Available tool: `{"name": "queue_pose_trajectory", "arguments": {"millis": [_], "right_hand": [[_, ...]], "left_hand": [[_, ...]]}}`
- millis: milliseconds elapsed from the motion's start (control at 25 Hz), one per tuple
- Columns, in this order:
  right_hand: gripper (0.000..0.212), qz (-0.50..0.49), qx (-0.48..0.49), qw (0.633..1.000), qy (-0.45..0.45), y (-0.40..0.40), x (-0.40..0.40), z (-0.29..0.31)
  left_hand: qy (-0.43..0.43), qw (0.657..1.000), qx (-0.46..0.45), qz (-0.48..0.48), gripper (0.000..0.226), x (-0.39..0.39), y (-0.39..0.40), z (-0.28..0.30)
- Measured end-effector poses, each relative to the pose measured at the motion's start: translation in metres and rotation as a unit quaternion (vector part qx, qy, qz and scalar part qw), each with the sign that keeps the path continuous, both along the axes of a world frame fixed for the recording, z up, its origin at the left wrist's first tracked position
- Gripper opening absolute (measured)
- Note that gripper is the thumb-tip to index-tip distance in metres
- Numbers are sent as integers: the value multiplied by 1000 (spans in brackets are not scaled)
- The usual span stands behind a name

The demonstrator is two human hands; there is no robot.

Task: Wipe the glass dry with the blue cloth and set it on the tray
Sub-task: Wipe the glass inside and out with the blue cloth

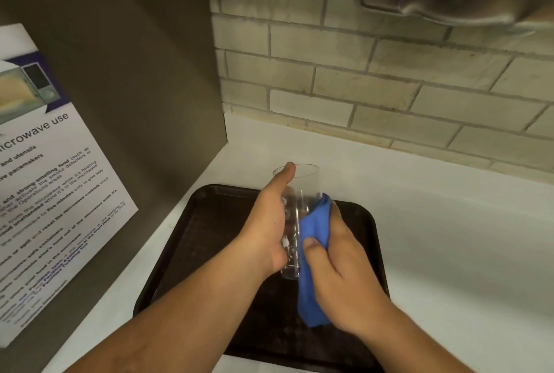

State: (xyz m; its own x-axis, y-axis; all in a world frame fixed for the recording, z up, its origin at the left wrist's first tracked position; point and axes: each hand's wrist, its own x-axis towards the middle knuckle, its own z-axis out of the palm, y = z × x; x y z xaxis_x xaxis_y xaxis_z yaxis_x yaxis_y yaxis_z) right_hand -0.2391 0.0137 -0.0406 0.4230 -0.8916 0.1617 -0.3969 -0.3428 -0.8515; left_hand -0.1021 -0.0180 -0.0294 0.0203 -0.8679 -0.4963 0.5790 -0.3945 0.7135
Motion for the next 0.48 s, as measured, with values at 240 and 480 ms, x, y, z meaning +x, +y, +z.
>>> {"name": "queue_pose_trajectory", "arguments": {"millis": [240,480], "right_hand": [[26,-135,95,983,-74,-55,13,25],[38,-111,148,968,-169,-59,10,28]], "left_hand": [[17,997,-39,-70,70,-2,5,5],[11,996,-55,-71,76,15,10,-5]]}}
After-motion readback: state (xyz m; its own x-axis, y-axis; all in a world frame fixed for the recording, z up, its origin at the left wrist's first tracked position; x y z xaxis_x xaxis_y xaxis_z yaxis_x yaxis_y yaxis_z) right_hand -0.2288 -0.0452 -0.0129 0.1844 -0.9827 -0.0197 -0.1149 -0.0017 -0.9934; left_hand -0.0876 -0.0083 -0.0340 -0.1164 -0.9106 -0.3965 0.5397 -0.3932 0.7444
